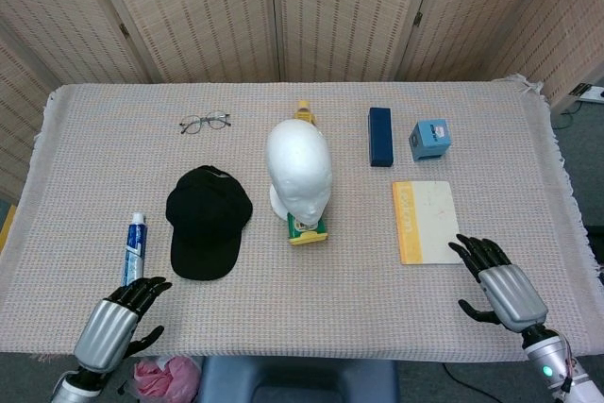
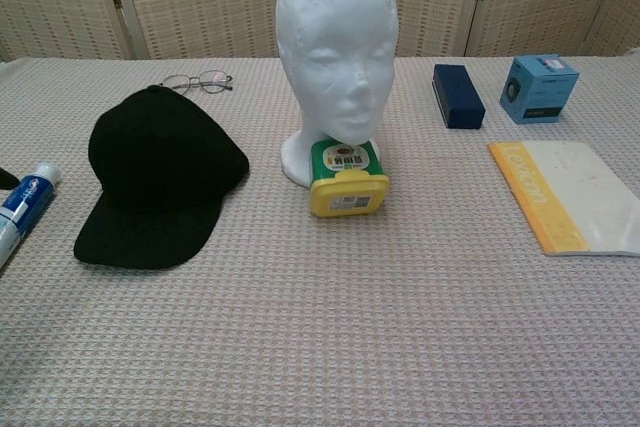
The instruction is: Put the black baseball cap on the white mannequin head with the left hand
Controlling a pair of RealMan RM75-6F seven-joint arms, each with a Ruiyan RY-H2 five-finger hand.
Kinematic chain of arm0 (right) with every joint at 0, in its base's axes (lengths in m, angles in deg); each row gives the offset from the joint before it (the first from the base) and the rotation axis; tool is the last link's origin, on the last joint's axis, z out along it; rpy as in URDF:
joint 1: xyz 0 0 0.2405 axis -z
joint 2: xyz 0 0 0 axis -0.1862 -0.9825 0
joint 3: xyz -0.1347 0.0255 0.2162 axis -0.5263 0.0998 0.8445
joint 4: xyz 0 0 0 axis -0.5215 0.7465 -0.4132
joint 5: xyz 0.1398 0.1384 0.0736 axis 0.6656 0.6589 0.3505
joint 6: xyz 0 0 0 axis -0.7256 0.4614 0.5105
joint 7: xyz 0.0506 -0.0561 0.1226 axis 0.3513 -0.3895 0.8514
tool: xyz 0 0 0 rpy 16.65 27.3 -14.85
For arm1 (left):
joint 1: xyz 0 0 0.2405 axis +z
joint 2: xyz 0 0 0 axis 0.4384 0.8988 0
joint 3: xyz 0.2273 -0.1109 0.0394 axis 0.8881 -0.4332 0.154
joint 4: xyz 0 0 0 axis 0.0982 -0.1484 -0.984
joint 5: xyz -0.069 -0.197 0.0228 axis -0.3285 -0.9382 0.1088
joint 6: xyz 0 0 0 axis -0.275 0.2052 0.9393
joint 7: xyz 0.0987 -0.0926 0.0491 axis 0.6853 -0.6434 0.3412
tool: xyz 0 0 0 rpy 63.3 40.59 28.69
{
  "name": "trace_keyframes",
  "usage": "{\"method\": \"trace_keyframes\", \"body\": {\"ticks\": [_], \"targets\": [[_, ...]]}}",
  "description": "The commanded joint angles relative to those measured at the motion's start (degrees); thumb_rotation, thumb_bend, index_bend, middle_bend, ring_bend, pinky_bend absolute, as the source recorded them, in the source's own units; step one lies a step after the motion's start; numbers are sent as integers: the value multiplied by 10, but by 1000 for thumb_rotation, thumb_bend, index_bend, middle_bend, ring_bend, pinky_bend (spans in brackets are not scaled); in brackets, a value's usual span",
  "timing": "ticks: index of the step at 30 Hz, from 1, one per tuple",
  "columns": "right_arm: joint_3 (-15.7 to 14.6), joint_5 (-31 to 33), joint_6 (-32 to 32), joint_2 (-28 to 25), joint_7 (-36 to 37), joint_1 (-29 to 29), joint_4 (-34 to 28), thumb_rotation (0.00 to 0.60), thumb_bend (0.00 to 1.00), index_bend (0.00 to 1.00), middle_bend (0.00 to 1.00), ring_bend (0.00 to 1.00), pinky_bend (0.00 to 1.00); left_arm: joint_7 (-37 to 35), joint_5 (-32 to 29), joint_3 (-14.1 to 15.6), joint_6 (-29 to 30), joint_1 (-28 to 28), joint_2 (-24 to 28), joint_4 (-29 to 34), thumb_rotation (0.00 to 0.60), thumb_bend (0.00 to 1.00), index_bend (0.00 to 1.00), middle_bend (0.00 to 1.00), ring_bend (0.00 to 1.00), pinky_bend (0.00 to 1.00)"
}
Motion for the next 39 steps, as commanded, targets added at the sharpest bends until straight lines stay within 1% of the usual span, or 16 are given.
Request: {"method": "trace_keyframes", "body": {"ticks": [1,3,7,11,16,19,21,24,29,34,39], "targets": [[1,-1,2,-2,5,1,2,600,221,0,0,0,0,18,-11,-7,-20,-10,-15,0,600,239,246,289,295,512],[1,0,1,-2,7,0,3,600,221,0,0,0,0,26,-16,-9,-31,-16,-21,0,600,239,248,293,295,512],[1,3,-6,-2,7,-3,4,600,221,0,0,0,0,19,-21,-12,-51,-32,-28,3,600,239,262,349,361,423],[4,8,-7,-1,8,-4,5,600,221,0,0,0,0,9,-25,-12,-64,-44,-31,-5,600,240,242,346,361,399],[6,14,-10,0,6,-6,6,600,221,0,0,0,0,9,-34,-9,-86,-57,-19,-1,600,239,151,223,248,290],[6,15,-12,1,3,-6,6,600,223,0,0,0,0,15,-37,-9,-87,-59,-19,1,600,239,125,169,216,274],[6,16,-12,2,1,-6,6,600,225,0,0,0,0,22,-37,-9,-84,-59,-22,1,600,239,123,160,215,274],[5,15,-12,3,-1,-6,5,600,226,0,0,0,0,39,-36,-15,-71,-56,-40,-12,600,239,148,157,215,273],[5,13,-6,2,-1,-4,4,600,228,0,0,0,0,62,-47,-28,-55,-52,-90,-44,600,239,192,157,216,273],[6,13,-2,-1,6,-2,5,600,229,0,0,0,0,94,-42,-34,-38,-50,-141,-81,600,239,220,206,220,274],[6,7,6,-9,22,1,5,600,230,0,0,0,0,88,-45,-37,-35,-57,-163,-109,600,239,233,219,230,275]]}}
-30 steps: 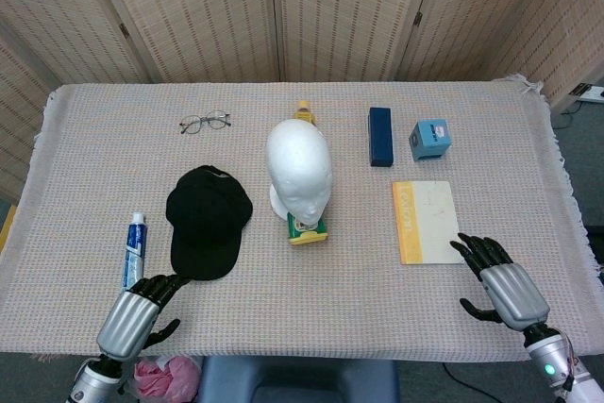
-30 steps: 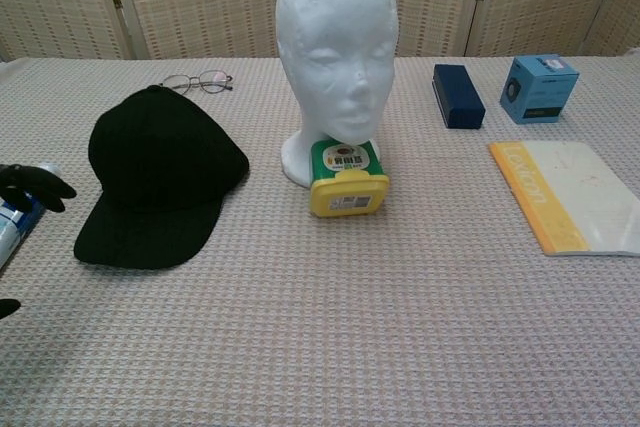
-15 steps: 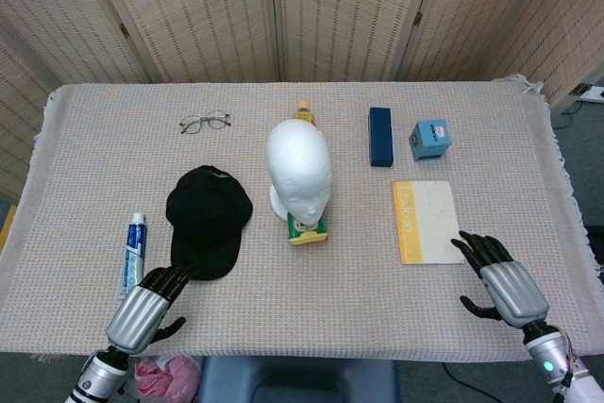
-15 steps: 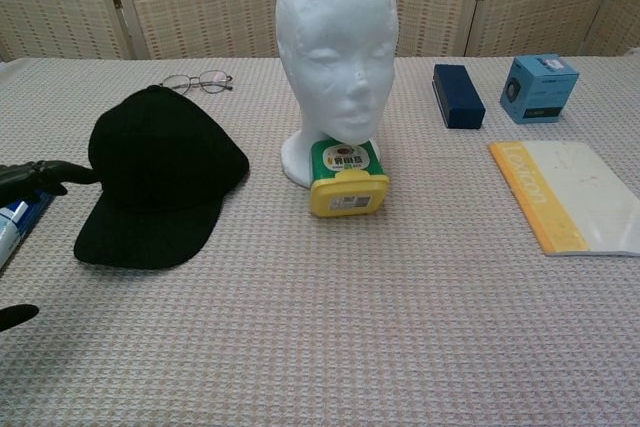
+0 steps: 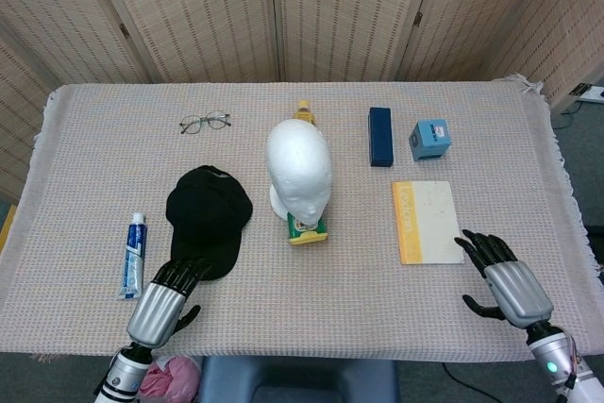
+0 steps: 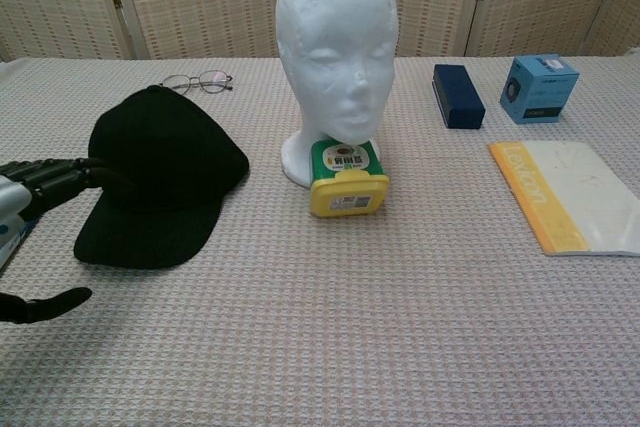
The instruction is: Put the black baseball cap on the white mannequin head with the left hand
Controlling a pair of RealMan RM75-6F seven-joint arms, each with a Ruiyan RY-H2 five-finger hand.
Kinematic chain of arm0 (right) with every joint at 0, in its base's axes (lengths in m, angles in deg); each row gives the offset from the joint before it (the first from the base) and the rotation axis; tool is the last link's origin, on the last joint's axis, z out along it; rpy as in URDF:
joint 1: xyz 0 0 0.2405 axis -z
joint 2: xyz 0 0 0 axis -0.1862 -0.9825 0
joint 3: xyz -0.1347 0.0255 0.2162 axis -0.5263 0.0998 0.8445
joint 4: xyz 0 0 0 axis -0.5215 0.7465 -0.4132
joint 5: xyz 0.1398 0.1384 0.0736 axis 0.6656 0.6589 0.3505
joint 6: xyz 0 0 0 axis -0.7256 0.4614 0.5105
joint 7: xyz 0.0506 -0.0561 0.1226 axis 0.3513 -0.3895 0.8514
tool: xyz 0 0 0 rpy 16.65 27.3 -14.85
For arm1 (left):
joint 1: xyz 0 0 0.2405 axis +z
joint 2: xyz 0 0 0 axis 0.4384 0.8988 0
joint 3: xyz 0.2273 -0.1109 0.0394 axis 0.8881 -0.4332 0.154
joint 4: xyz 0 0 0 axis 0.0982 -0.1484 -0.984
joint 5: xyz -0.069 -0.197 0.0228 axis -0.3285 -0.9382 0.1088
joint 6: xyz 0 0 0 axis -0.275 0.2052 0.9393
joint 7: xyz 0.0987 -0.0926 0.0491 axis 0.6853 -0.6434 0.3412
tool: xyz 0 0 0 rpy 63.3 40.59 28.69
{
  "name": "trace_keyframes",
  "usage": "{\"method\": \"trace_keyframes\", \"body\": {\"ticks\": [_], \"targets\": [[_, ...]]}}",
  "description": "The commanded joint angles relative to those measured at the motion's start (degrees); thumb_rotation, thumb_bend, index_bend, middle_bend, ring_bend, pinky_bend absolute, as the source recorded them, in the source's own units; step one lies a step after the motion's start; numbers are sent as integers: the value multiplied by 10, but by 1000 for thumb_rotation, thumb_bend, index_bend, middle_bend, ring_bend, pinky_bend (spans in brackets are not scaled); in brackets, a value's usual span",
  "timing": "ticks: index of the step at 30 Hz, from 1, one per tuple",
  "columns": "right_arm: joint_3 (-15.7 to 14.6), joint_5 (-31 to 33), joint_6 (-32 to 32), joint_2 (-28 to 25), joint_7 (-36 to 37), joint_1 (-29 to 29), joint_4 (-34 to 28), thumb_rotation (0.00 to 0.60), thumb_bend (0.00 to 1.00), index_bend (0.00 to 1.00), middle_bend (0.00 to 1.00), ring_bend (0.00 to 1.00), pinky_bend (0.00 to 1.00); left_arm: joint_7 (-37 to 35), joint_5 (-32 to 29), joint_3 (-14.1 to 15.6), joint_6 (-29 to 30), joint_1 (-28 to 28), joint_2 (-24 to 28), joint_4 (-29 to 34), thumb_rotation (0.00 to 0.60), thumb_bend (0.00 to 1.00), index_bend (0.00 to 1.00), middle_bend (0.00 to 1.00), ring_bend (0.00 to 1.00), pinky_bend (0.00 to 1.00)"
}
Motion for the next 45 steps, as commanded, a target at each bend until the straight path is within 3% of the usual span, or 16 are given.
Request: {"method": "trace_keyframes", "body": {"ticks": [1,12,27,45], "targets": [[-1,-5,6,-4,8,2,0,600,230,0,0,0,0,-7,-3,-4,3,-4,-12,-17,600,239,238,220,230,275],[1,-7,18,-8,15,8,0,600,231,0,0,0,0,-43,-21,-8,-4,-21,-31,-64,600,270,266,244,240,282],[-14,-63,52,-29,75,19,5,600,230,0,0,0,0,-92,-31,0,-4,-36,-88,-160,600,270,266,252,240,282],[-8,-51,51,-29,73,19,6,600,231,0,0,0,0,-134,-45,-8,-1,-63,-143,-272,600,270,321,328,241,282]]}}
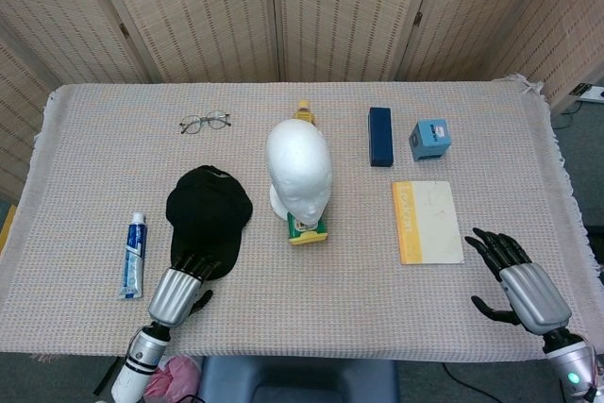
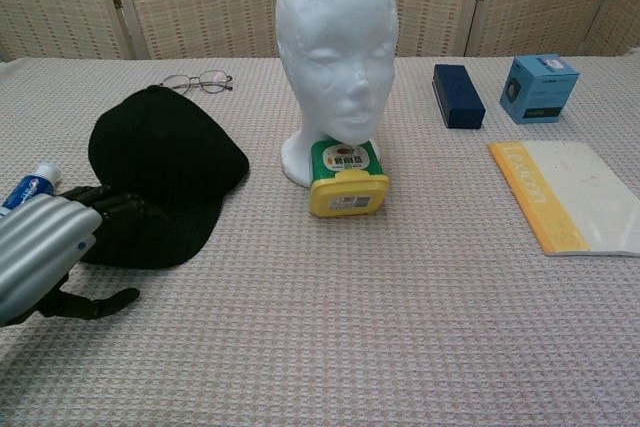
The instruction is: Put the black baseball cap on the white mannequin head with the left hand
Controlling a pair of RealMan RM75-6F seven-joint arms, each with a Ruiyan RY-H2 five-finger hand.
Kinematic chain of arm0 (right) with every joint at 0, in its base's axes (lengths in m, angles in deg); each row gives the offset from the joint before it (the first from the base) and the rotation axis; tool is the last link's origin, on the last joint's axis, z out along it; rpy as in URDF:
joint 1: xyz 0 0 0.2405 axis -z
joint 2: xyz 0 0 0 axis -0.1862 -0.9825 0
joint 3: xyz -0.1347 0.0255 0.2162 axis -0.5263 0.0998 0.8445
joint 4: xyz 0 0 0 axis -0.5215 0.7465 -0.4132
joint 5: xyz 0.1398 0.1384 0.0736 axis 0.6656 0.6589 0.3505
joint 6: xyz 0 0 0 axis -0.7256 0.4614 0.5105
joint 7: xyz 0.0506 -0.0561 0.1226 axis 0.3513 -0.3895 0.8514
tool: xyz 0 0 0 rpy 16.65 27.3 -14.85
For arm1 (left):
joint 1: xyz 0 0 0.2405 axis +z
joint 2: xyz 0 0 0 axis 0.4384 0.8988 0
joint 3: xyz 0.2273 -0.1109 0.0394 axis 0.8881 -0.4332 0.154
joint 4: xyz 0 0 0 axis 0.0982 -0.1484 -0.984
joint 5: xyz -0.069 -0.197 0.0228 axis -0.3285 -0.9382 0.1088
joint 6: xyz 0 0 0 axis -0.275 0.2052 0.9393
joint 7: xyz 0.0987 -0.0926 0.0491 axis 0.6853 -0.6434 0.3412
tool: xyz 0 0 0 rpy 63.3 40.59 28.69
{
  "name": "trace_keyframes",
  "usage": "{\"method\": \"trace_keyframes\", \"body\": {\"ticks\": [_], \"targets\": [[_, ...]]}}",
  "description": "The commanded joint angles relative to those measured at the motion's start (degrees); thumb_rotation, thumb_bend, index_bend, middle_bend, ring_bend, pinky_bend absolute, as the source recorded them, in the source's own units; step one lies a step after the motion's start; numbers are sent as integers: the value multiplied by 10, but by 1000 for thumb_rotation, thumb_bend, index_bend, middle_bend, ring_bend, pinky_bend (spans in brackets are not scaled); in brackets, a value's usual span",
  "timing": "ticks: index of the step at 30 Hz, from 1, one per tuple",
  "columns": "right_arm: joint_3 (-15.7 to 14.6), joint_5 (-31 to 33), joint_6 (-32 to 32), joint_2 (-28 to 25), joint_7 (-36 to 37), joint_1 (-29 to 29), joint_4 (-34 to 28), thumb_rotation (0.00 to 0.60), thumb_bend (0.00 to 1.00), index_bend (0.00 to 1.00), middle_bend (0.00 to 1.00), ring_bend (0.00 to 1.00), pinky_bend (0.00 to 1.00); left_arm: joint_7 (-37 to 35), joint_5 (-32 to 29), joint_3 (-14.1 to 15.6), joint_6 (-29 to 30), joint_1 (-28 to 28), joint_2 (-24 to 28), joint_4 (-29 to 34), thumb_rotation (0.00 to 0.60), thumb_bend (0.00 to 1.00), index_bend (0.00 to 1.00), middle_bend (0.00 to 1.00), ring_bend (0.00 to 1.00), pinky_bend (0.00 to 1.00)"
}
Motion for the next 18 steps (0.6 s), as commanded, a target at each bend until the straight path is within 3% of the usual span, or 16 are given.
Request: {"method": "trace_keyframes", "body": {"ticks": [1,18], "targets": [[1,1,-1,0,-1,0,0,600,231,0,0,0,0,-8,-3,-1,2,-4,-7,-13,600,270,323,331,241,282],[4,14,-17,6,-17,-6,-3,600,231,0,0,0,0,-50,-27,-8,12,-14,-32,-91,600,328,360,385,254,286]]}}
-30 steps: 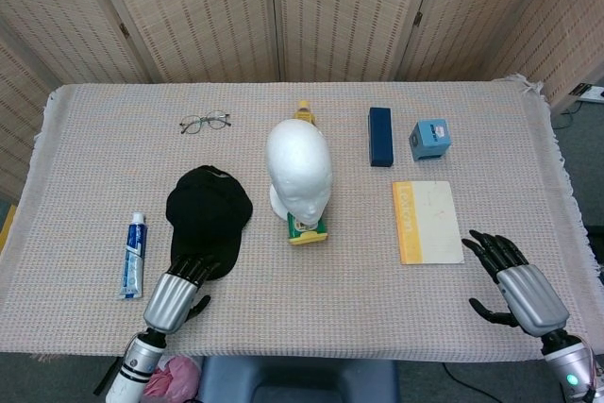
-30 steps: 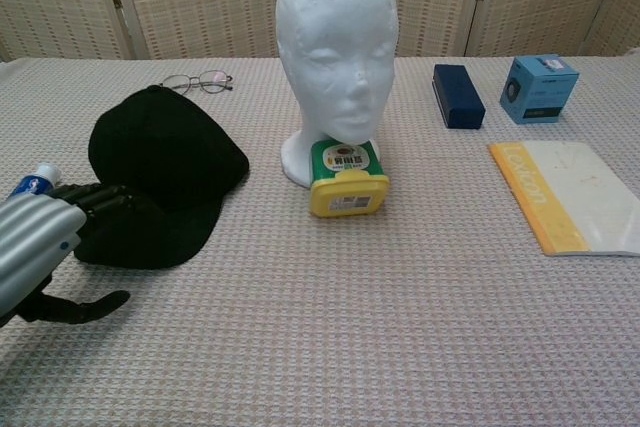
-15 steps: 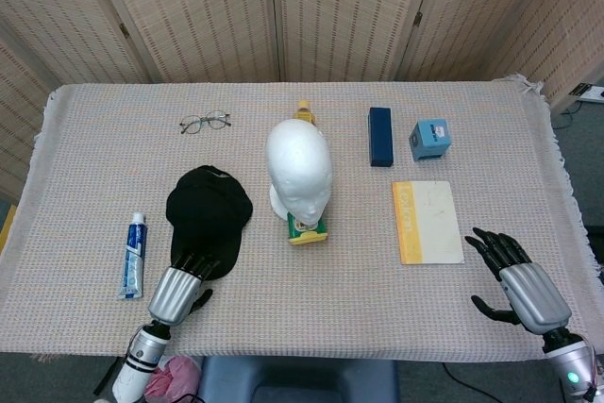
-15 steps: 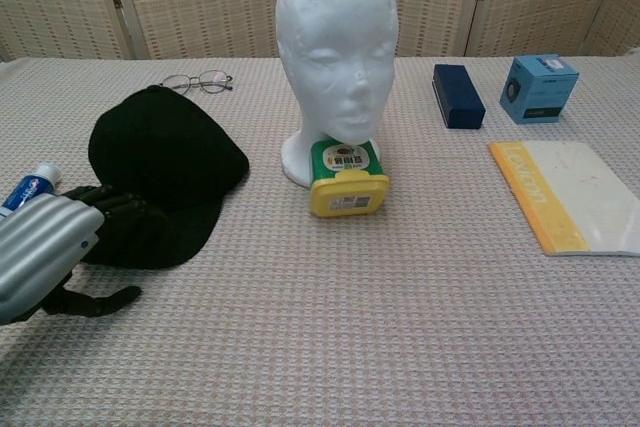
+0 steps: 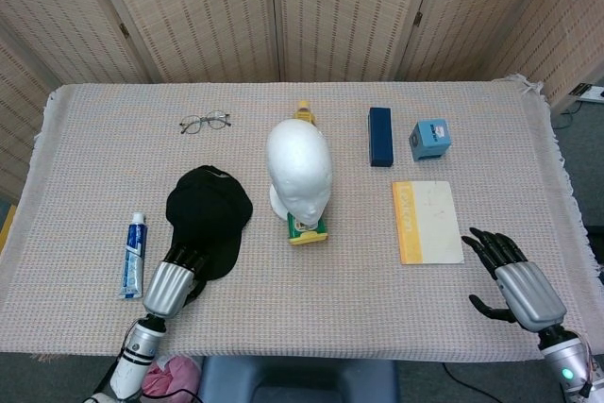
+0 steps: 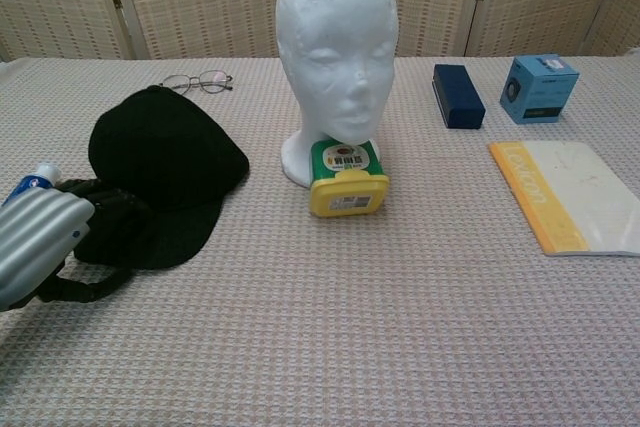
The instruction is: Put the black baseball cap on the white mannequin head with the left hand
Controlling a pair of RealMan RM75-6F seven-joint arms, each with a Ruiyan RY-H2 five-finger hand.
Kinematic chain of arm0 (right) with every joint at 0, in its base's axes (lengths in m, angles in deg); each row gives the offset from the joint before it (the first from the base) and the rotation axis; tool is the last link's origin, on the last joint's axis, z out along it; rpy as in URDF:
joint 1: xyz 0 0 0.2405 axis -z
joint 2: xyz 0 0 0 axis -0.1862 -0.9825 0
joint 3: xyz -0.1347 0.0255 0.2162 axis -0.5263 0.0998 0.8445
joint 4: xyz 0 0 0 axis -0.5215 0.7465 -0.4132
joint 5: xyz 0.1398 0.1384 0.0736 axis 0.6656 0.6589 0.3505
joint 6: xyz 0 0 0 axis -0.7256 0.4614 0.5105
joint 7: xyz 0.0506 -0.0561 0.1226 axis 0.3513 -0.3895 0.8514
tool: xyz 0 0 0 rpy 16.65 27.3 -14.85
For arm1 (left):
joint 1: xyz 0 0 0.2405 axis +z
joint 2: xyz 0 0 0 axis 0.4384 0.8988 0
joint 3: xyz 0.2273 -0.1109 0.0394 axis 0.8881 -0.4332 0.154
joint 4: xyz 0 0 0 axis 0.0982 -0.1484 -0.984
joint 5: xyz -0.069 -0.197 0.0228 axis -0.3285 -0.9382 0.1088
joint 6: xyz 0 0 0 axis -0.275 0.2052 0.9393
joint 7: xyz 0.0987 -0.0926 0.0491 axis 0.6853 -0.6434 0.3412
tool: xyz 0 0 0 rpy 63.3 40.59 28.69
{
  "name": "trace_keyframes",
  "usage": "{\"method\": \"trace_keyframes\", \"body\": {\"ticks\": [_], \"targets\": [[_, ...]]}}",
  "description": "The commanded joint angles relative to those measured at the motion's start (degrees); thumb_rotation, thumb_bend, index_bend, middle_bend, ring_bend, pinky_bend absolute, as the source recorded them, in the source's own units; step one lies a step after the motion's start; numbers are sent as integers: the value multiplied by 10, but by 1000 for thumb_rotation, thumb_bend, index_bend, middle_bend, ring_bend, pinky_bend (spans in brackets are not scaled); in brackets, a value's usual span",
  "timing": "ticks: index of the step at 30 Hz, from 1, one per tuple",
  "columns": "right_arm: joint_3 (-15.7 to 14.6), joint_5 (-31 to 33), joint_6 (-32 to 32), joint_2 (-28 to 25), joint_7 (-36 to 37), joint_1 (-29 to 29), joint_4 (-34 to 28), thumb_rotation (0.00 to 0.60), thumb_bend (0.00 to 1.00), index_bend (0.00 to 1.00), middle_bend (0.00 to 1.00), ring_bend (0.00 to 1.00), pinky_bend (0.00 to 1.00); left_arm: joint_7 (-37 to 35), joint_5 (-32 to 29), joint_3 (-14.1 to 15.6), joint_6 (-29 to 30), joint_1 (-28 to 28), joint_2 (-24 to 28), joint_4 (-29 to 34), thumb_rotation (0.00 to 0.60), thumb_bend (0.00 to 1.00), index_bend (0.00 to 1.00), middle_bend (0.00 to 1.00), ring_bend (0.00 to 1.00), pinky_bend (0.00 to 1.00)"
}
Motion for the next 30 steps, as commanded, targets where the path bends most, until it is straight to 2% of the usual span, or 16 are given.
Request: {"method": "trace_keyframes", "body": {"ticks": [1,9,15,23,30], "targets": [[0,0,1,0,-1,0,0,600,231,0,0,0,0,-7,-4,1,0,-2,-5,-10,600,329,361,386,255,287],[0,-1,2,1,-3,1,-1,600,231,0,0,0,0,-22,-5,4,11,-5,-24,-46,600,329,377,406,265,289],[1,0,1,1,-3,1,0,600,233,0,0,0,0,-36,-7,1,27,-8,-49,-96,600,329,394,427,274,295],[-1,-4,0,1,-4,0,-1,600,235,0,0,0,0,-65,-20,-10,50,-11,-84,-167,600,348,466,523,355,376],[-2,-6,0,2,-8,0,-2,600,235,0,0,0,0,-80,-30,-20,77,-14,-92,-195,600,422,558,634,460,485]]}}
